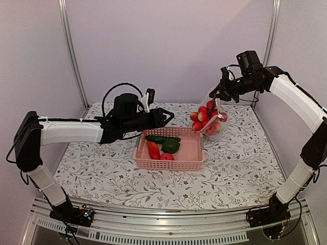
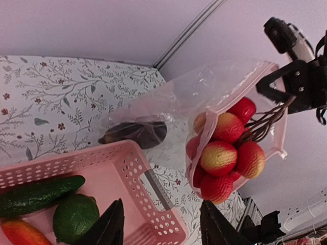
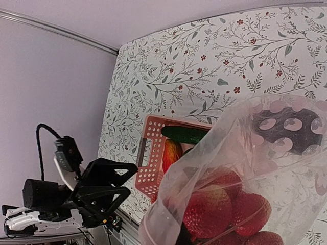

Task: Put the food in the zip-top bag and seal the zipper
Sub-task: Adjust the zipper food storage bag at the center of the board.

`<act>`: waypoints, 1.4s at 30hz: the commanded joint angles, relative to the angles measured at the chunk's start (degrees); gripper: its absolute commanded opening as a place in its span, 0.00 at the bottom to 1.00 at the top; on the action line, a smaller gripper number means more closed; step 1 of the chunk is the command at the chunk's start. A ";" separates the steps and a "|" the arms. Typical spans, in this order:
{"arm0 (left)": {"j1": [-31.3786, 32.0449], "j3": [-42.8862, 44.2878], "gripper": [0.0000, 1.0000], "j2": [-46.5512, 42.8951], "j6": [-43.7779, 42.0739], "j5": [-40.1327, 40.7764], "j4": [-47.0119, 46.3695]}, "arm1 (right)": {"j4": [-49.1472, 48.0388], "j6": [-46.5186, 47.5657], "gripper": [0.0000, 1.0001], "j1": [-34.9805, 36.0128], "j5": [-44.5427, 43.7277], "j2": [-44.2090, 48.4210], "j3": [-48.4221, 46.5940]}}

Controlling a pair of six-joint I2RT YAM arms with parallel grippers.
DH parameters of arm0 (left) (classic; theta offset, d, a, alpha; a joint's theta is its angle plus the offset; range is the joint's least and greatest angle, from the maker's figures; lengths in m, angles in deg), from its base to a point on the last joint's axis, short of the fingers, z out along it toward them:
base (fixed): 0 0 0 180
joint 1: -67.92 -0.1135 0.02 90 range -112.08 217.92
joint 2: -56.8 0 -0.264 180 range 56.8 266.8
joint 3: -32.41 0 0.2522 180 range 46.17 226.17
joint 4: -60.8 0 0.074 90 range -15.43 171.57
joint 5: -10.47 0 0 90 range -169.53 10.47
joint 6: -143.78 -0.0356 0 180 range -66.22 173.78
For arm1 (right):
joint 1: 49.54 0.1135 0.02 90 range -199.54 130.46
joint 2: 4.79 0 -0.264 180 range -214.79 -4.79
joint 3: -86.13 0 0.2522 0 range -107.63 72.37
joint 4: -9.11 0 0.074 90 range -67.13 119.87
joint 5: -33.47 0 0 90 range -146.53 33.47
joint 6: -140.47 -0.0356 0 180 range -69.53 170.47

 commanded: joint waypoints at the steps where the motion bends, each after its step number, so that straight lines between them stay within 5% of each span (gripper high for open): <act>1: -0.16 1.41 0.55 6.67 3.47 -10.45 -5.66 | -2.68 -0.49 0.00 -0.22 2.52 1.58 0.72; 4: 0.17 4.49 0.66 10.60 3.88 -12.49 -7.01 | -2.68 -0.41 0.00 -0.22 2.81 1.09 0.67; 7: 0.13 8.13 0.66 14.33 4.22 -14.65 -6.54 | -2.68 -0.39 0.00 -0.22 3.08 0.61 0.55; 19: 0.22 17.75 0.51 23.05 4.22 -20.23 -6.41 | -2.85 -1.05 0.00 -0.22 3.49 -0.48 -0.08; 28: 0.48 18.50 0.54 25.35 3.19 -23.16 -6.69 | -4.62 -1.91 0.00 -0.18 4.31 -0.73 0.36; 37: 0.11 11.92 0.53 25.21 7.96 -25.10 -20.91 | -5.06 -3.12 0.00 -0.22 4.95 0.11 0.96; 42: 0.10 13.99 0.41 26.81 8.52 -25.84 -21.60 | -5.06 -3.60 0.00 -0.20 5.03 0.37 1.30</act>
